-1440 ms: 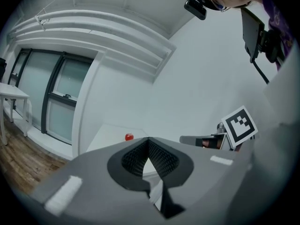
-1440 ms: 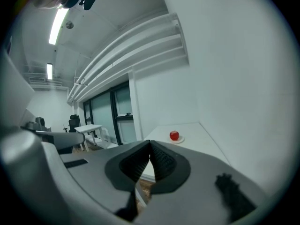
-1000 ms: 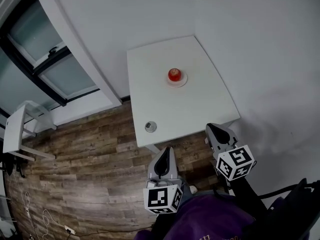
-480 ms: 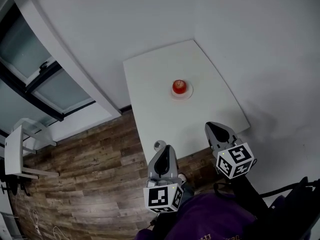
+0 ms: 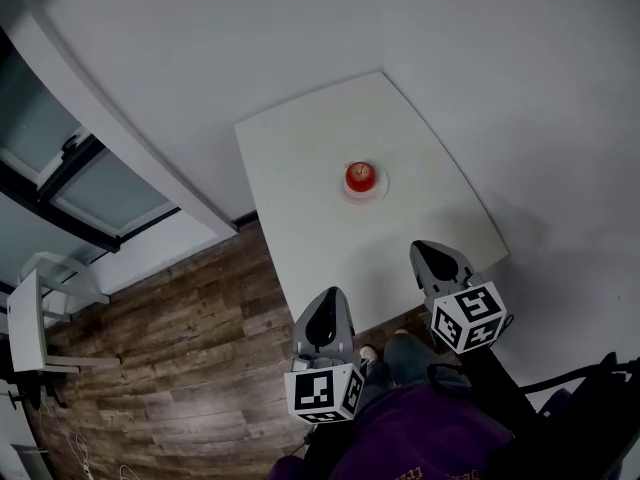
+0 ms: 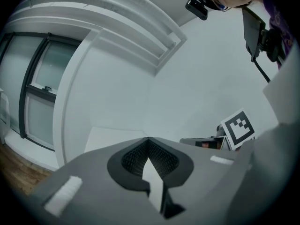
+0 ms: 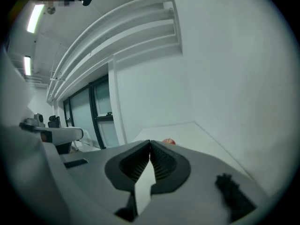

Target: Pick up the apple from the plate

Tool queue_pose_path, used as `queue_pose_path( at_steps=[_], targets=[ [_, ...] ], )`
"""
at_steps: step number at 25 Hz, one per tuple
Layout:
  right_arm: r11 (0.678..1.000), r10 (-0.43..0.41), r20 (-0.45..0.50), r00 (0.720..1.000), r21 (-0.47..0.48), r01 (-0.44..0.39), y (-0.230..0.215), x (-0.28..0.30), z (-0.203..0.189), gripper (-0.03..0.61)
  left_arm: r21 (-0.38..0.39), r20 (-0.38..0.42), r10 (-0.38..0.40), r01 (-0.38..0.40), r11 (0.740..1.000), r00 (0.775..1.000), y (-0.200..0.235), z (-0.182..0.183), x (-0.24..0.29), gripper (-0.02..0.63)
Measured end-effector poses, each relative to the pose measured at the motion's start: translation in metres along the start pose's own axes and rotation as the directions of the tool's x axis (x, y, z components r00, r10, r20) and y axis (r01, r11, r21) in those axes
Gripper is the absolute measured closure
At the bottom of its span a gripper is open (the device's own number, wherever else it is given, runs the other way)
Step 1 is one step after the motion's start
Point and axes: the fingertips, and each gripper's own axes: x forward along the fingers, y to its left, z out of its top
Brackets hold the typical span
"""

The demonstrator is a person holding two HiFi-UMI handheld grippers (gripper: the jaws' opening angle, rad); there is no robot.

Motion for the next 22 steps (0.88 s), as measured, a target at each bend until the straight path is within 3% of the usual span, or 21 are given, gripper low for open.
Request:
queue_pose_path(
  at_steps=[12, 22],
  targets=[
    [0.999, 0.039, -0.076, 0.996, -0.026, -0.042, -0.043, 0.07, 0.01, 0.568, -0.011, -0.017, 0.063, -0.063, 0.998, 0.998, 0.018, 0.009, 0.06, 0.607],
    [0.989, 0.139, -0.142, 0.98, -0.036, -0.145, -0.067, 0.135, 0.017, 0.566, -0.009, -0.009, 0.14, -0.14, 0.99, 0.99, 0.034, 0.025, 0.115, 0.607]
  ],
)
